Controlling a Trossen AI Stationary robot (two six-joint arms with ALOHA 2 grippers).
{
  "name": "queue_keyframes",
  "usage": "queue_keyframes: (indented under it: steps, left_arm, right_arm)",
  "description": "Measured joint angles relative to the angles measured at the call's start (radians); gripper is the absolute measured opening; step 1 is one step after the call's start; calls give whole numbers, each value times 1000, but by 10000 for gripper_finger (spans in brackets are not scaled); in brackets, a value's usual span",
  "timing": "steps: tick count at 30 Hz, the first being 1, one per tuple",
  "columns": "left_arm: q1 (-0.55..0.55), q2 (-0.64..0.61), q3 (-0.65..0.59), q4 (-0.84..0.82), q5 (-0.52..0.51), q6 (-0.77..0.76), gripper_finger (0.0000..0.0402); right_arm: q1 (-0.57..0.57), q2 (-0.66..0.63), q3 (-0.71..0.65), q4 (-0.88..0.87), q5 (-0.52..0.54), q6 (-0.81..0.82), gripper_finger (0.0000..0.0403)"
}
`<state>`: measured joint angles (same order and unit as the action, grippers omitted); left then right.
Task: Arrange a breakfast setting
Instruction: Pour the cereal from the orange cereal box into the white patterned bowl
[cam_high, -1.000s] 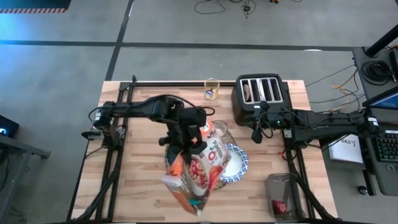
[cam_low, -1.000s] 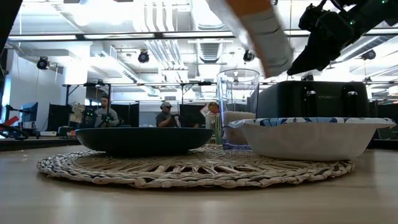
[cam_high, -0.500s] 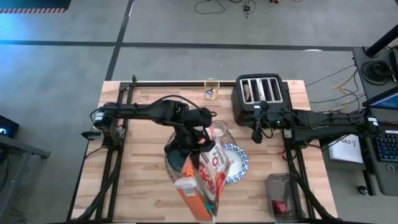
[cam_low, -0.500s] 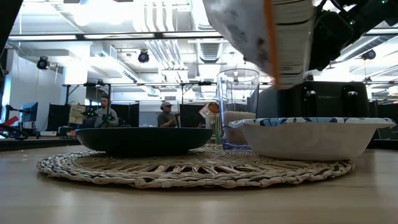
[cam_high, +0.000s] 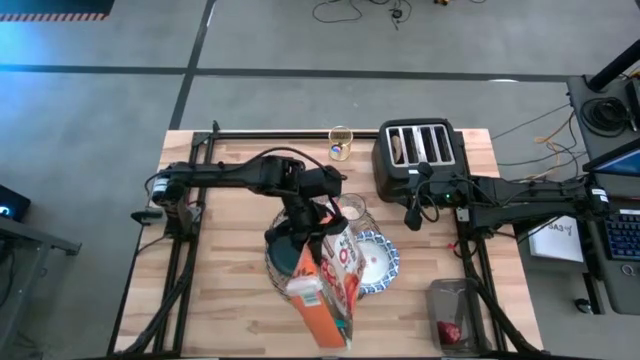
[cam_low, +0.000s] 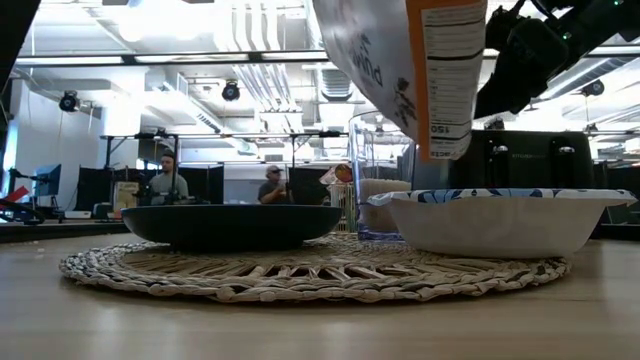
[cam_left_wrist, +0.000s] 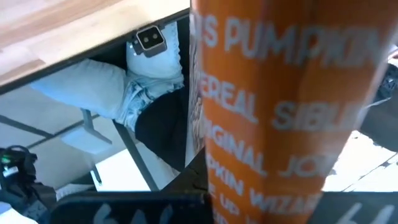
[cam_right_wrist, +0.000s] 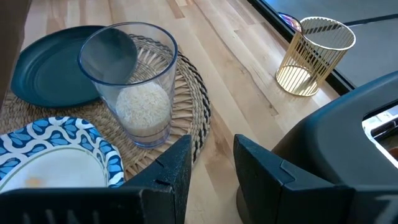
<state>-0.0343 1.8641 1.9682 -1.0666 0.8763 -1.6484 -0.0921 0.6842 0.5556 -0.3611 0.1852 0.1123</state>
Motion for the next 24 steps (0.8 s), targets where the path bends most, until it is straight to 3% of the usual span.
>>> queue_keyframes:
  steps: [18, 24]
  left_arm:
    - [16, 3, -1, 66, 17, -130, 0]
    - [22, 36, -1, 102, 99, -169, 0]
  right_arm:
    - [0, 0, 0, 0, 0, 0, 112]
    - [0, 0, 0, 0, 0, 0, 112]
